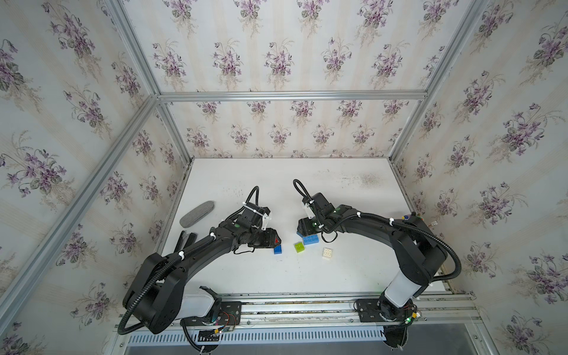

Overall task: Assemble the letter y with lego
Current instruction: Pick up the lego brick from the center of the board.

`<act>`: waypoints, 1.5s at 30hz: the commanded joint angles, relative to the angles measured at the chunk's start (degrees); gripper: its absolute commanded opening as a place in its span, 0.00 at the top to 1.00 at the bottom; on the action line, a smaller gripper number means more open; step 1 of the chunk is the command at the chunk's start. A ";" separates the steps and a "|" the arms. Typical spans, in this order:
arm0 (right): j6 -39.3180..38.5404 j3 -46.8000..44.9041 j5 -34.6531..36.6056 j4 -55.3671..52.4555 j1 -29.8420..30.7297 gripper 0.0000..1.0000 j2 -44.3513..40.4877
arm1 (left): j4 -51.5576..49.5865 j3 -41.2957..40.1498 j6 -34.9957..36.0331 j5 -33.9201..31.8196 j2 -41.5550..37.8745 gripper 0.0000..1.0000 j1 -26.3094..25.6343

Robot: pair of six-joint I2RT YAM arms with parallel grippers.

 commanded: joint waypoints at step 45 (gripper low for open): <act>-4.57 8.48 5.09 -7.58 4.65 0.69 9.08 | -0.59 -2.63 -2.67 -3.68 -1.71 0.46 -1.38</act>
